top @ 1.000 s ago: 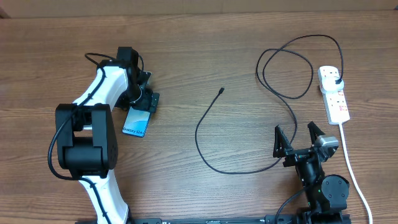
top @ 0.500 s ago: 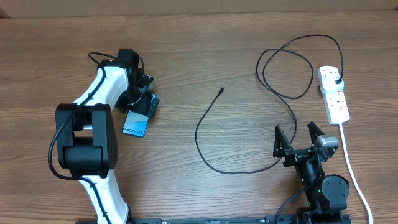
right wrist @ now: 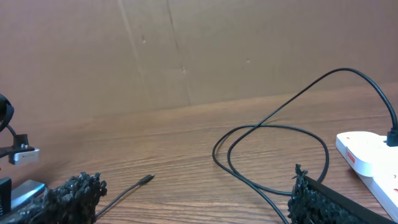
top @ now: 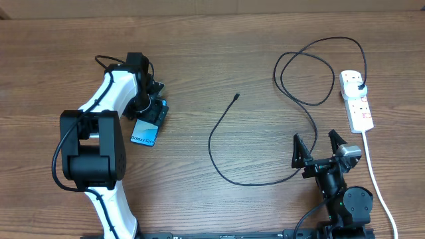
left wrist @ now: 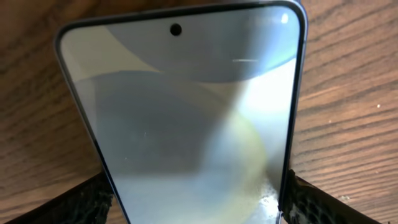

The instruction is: Plug charger to phone and switch on socket

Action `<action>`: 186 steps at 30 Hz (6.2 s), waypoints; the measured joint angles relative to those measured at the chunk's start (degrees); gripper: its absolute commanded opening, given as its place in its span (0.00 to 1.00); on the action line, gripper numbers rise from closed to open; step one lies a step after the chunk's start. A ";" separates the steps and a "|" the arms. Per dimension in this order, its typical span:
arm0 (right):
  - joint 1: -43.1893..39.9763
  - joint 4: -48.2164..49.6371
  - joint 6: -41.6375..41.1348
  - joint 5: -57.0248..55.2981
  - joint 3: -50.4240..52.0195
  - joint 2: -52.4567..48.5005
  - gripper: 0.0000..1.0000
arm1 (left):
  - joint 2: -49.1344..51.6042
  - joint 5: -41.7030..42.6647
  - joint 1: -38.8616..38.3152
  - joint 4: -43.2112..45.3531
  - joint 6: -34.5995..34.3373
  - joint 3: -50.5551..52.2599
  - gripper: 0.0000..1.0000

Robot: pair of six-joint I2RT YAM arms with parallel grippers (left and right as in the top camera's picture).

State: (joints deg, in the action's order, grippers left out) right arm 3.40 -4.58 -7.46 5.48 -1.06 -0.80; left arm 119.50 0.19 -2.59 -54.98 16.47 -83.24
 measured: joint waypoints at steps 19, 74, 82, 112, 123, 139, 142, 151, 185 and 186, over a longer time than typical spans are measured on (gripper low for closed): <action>0.02 -0.02 0.00 0.00 0.00 0.00 1.00 | -1.42 0.20 -0.02 6.40 -4.33 3.08 0.89; 0.02 0.00 0.02 0.02 0.00 0.02 1.00 | -1.60 1.90 0.00 4.37 -19.54 3.02 0.90; 0.02 0.02 0.00 0.02 0.00 0.00 1.00 | -1.60 1.95 0.00 3.61 -21.57 2.99 0.90; 0.02 0.00 0.00 0.00 0.00 0.02 1.00 | -1.60 2.84 0.00 1.18 -35.87 3.02 0.90; 0.02 0.02 0.02 0.02 0.00 0.02 1.00 | -1.60 2.89 0.00 1.64 -34.42 3.06 0.90; 0.02 0.02 0.02 0.02 0.00 0.00 1.00 | -1.81 2.75 -0.02 0.79 -22.16 3.39 0.95; 0.02 0.00 0.02 0.02 0.00 0.02 1.00 | -1.81 2.62 -0.02 0.85 -20.55 3.39 0.95; 0.02 0.02 0.00 0.02 0.00 0.02 1.00 | -1.81 2.29 -0.02 0.94 -19.87 3.39 0.88; 0.02 0.02 -0.02 0.02 0.00 0.02 1.00 | 2.49 4.13 -0.07 -9.81 -19.30 -6.10 0.74; 0.02 0.00 0.00 0.02 0.00 0.02 1.00 | 2.58 4.26 -0.07 -10.47 -19.32 -7.17 0.74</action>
State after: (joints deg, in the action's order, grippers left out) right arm 3.42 -4.58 -7.46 5.50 -1.06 -0.78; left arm 122.08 4.45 -2.66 -65.45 -2.85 -90.41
